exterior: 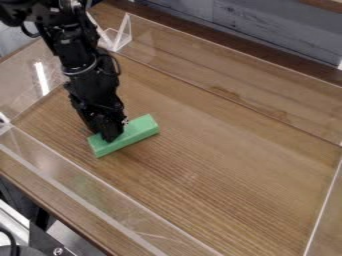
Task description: Remove the green block from inside the brown bowl and put it on the table
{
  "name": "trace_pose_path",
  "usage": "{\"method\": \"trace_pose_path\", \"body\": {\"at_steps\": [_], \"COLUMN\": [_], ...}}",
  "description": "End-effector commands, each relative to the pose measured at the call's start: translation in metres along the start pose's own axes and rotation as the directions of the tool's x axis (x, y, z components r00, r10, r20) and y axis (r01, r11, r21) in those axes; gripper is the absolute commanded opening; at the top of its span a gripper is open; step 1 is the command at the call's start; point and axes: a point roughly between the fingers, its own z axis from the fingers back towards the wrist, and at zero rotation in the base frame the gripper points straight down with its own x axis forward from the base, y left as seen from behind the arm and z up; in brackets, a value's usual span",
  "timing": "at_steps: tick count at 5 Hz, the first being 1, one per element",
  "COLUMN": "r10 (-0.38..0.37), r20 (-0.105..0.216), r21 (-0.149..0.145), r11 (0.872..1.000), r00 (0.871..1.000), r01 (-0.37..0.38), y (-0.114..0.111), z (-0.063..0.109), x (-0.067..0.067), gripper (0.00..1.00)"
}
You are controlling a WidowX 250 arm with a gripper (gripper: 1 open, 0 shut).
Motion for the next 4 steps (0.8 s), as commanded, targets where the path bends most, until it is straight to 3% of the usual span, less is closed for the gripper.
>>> {"method": "trace_pose_path", "body": {"at_steps": [1, 4], "r10": [0.015, 0.039], "r20": [-0.067, -0.179], "r21": [-0.014, -0.034], "r11": [1.0, 0.998], "r00": [0.998, 0.983], "r01": [-0.016, -0.045], "y": [-0.002, -0.015], "z": [-0.014, 0.001], "x": [-0.009, -0.023], "gripper": [0.0, 0.0]}}
